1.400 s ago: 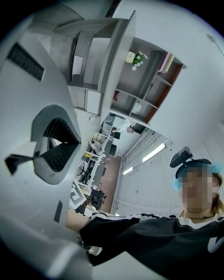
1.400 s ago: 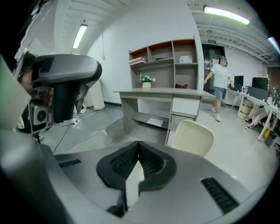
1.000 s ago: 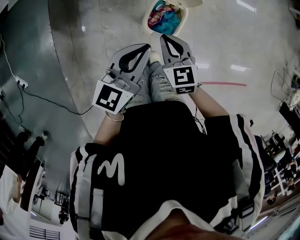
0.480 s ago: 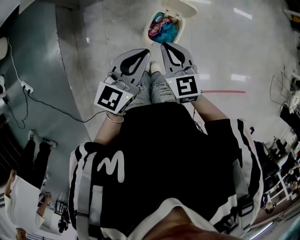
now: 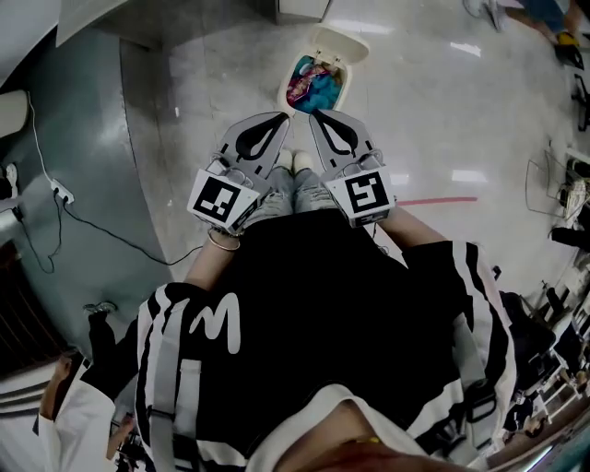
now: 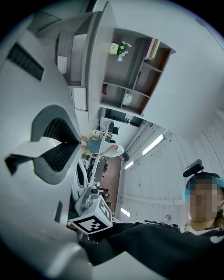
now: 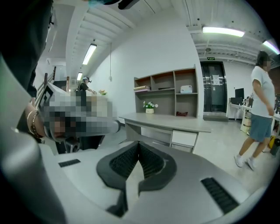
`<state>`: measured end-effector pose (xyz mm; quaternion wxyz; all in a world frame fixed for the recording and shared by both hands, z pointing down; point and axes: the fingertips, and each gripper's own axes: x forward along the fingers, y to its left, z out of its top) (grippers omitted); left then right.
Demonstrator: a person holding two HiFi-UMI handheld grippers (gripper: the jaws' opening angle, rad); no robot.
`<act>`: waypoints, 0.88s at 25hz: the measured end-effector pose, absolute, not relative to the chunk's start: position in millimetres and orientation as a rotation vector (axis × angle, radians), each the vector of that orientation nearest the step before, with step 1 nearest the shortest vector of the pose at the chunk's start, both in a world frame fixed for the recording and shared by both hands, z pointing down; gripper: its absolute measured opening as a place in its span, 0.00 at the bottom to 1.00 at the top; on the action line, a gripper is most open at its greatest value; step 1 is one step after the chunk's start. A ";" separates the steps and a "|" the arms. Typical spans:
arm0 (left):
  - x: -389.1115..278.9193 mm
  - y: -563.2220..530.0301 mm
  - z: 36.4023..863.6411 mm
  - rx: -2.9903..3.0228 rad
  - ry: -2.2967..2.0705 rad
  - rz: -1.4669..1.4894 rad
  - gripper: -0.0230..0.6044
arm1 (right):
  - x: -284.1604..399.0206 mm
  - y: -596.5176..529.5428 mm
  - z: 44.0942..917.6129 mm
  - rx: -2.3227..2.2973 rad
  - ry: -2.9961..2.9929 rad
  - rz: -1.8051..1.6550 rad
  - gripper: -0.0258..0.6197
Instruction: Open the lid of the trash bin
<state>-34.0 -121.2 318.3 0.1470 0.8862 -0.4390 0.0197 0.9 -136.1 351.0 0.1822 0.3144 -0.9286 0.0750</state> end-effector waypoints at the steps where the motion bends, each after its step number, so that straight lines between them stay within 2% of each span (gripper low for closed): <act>1: -32.3 -121.8 313.5 2.558 -1.262 0.060 0.04 | 1.2 -134.9 345.0 0.876 -2.628 0.200 0.05; 22: -18.5 -135.0 241.6 2.645 -1.246 0.021 0.04 | 11.3 -142.9 246.5 0.948 -2.767 0.172 0.05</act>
